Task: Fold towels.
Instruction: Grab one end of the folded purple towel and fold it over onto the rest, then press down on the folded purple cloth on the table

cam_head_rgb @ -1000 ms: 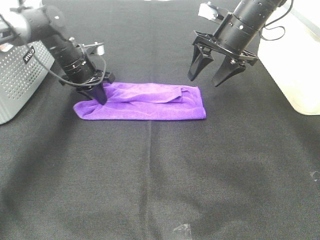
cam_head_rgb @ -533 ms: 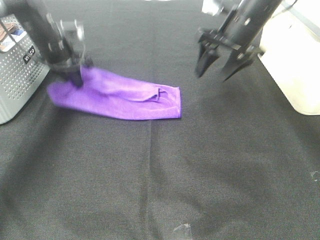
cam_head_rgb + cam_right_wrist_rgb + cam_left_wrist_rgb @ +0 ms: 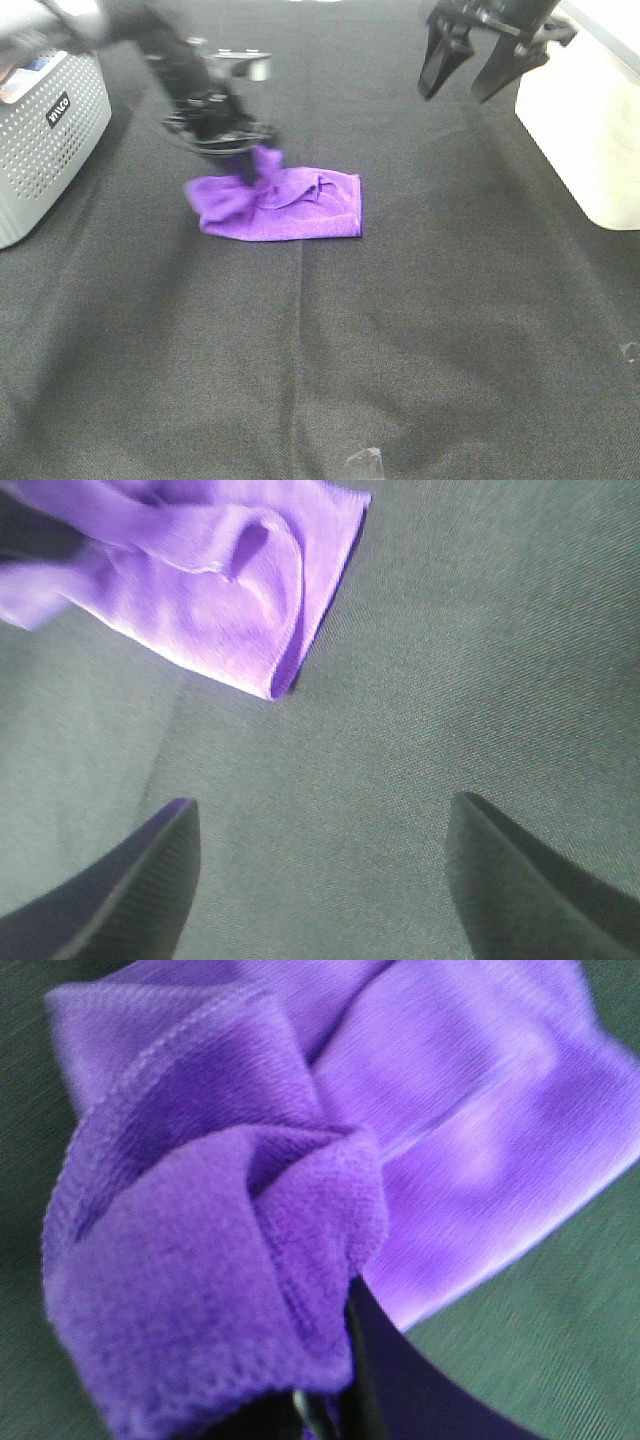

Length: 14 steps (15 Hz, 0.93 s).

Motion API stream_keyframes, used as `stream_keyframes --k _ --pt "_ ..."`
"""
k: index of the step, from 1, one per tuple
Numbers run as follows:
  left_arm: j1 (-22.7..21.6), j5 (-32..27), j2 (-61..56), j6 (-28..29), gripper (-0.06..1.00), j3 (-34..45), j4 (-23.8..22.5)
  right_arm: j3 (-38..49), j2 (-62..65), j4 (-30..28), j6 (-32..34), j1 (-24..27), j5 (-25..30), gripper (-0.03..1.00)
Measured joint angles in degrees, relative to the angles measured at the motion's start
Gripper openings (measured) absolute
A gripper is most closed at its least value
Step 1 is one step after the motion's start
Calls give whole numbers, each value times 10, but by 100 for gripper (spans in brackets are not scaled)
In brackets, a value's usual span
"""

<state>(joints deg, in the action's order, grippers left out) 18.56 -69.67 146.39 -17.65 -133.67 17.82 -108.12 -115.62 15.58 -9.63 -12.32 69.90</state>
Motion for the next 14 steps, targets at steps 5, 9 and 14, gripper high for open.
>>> stream_keyframes --k 5,9,14 --pt "58 2 54 108 60 -103 44 0 42 0 3 0 1 66" --pt "87 14 54 108 82 -155 99 0 83 0 11 0 1 66" --pt "57 2 53 106 83 -229 32 0 89 16 14 0 1 66"
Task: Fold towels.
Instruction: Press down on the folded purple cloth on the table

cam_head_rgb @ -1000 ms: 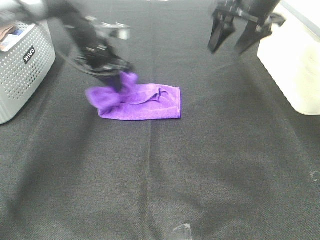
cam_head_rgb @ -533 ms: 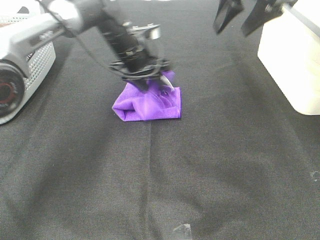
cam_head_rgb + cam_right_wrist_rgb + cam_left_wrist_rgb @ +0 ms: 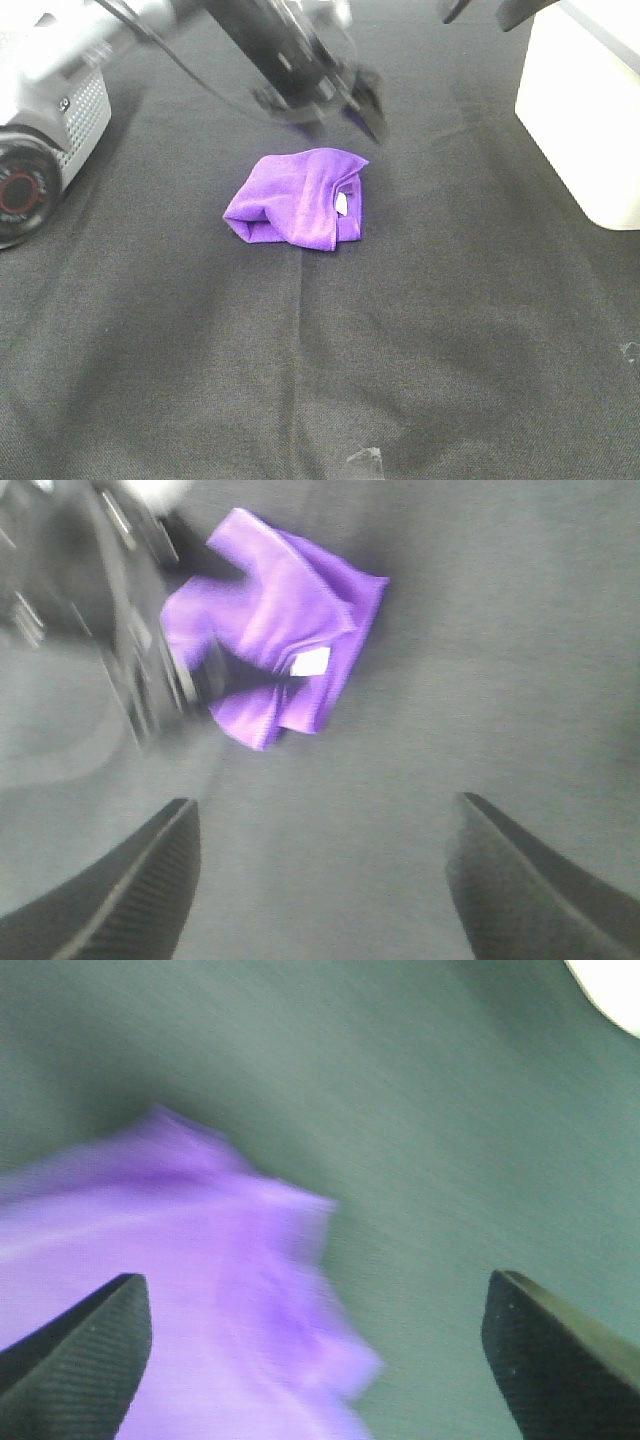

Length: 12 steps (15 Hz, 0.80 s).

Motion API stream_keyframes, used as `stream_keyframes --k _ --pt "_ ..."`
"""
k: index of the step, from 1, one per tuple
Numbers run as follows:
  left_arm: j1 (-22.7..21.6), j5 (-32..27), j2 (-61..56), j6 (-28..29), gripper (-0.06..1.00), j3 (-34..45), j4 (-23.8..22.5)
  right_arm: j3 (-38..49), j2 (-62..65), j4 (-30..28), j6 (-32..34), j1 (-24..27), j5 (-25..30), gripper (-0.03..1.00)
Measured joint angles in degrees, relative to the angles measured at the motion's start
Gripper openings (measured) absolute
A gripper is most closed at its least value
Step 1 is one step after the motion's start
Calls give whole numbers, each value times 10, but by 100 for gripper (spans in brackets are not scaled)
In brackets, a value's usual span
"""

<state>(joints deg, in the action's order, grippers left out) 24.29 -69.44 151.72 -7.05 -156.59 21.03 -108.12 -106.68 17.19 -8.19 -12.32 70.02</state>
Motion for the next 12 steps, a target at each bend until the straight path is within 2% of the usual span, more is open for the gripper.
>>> stream_keyframes --k 3,7,8,11,12 --pt "-46 -1 -11 -4 83 -6 -32 0 0 19 -2 0 0 66" --pt "-104 -1 -40 0 83 22 -116 0 0 23 -4 0 0 66" --pt "-112 -1 -58 0 83 48 -134 0 -1 23 -4 0 0 66" --pt "-132 0 -123 -1 83 181 -148 0 -32 36 -14 0 -1 66" --pt "-134 -1 -174 -23 82 281 -135 0 -70 77 -47 0 -1 66"
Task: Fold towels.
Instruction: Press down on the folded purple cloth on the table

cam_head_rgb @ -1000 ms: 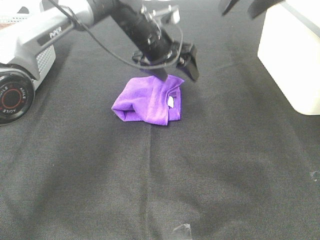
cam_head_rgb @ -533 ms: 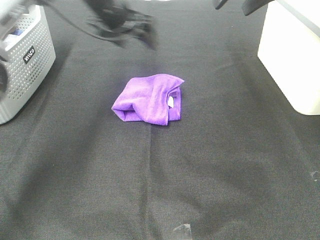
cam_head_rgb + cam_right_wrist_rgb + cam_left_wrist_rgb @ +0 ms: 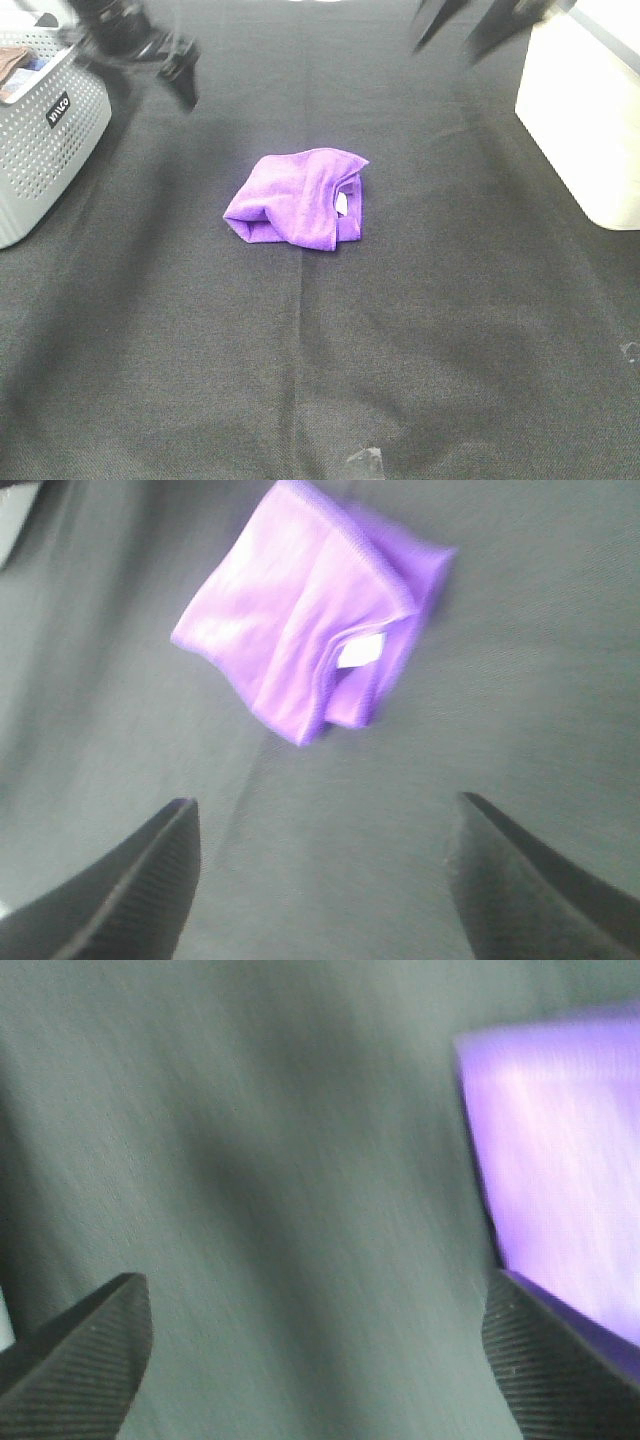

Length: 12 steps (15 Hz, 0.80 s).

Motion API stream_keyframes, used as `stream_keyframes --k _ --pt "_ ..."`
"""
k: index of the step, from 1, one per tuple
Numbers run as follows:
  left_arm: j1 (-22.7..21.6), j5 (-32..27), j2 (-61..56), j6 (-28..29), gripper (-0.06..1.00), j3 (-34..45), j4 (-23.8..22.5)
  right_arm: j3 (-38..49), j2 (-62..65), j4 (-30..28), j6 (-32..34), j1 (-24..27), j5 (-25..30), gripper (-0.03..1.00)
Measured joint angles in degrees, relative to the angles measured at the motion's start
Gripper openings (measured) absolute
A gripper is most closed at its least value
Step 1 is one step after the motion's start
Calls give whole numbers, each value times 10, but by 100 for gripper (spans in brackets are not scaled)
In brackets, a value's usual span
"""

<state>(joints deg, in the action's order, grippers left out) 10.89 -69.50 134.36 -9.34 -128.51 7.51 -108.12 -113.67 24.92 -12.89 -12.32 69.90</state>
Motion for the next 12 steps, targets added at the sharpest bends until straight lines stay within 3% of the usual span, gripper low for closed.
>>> stream_keyframes --k 2,4,6,8,12 --pt "1 0 -43 -26 82 83 26 0 -45 96 -78 0 -9 66" --pt "-8 -3 -79 -26 81 143 8 0 -96 219 -165 0 -18 66" --pt "-30 -5 -113 -23 81 162 -2 0 -155 301 -235 -13 -28 66" --pt "-48 -4 -147 -22 81 162 -2 0 -211 325 -289 -42 -45 66" --pt "-49 -5 -159 -22 81 162 22 0 -273 337 -311 -63 -96 66"
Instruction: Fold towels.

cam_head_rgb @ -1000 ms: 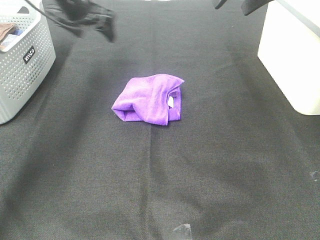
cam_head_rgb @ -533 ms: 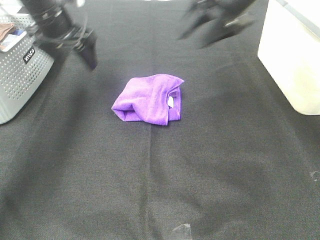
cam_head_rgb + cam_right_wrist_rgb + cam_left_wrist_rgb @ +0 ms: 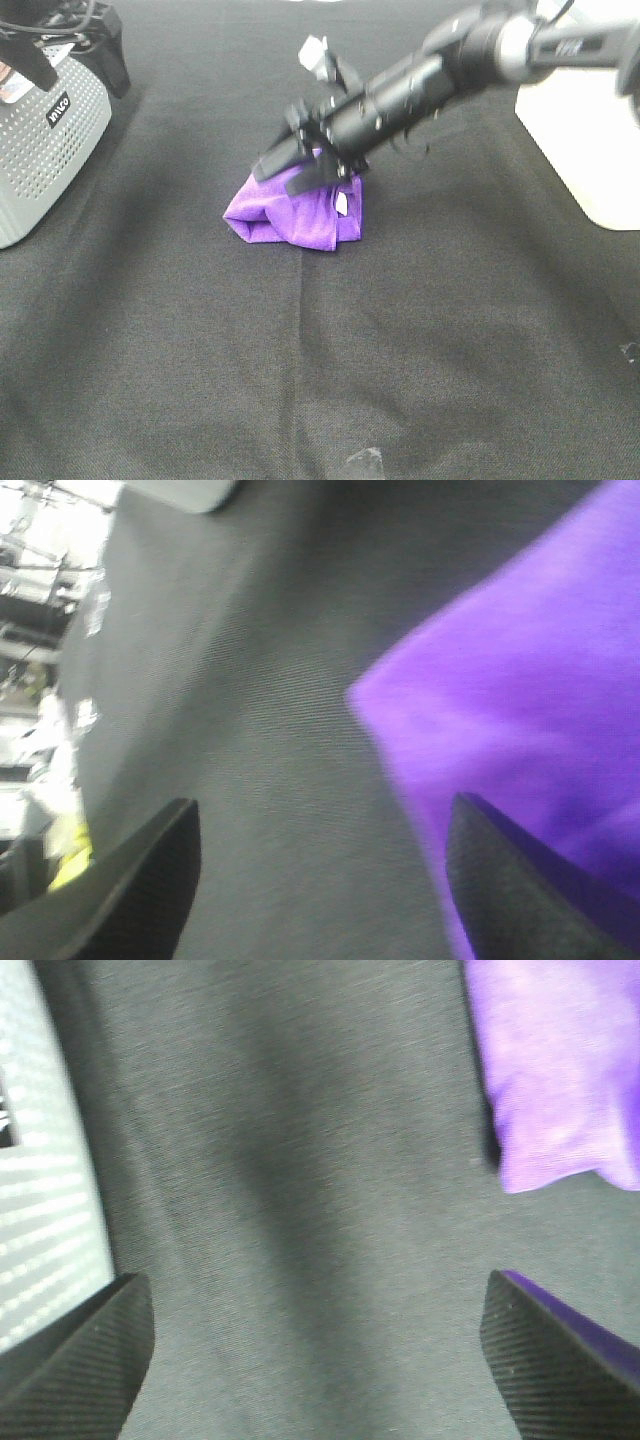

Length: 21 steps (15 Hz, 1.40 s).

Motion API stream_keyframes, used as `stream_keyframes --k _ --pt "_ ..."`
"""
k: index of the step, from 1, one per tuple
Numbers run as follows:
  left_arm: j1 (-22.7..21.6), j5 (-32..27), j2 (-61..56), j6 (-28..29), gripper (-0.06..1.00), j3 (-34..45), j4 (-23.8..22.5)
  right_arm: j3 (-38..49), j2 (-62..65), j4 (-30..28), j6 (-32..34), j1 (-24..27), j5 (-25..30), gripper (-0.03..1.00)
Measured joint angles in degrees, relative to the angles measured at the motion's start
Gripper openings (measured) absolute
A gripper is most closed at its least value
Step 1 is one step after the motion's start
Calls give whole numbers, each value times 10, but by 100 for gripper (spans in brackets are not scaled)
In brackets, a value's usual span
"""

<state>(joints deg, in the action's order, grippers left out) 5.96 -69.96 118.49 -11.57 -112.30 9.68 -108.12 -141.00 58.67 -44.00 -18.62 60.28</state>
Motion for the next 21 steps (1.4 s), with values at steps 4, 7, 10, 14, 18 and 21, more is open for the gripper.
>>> stream_keyframes --k 4,7,10,14,18,21 --pt "0 0 0 0 81 0 7 -60 -49 -40 21 1 -20 66" --pt "0 0 0 -3 81 0 7 -112 -58 -80 54 11 -17 66" --pt "0 0 0 -5 81 0 7 -125 -57 -94 60 36 -6 66" --pt "0 0 0 -6 81 0 7 -125 -58 -106 60 58 -4 66" --pt "0 0 0 -6 81 0 7 -127 -58 -97 78 88 24 66" --pt "0 0 0 -6 81 0 7 -155 -57 -15 69 69 83 66"
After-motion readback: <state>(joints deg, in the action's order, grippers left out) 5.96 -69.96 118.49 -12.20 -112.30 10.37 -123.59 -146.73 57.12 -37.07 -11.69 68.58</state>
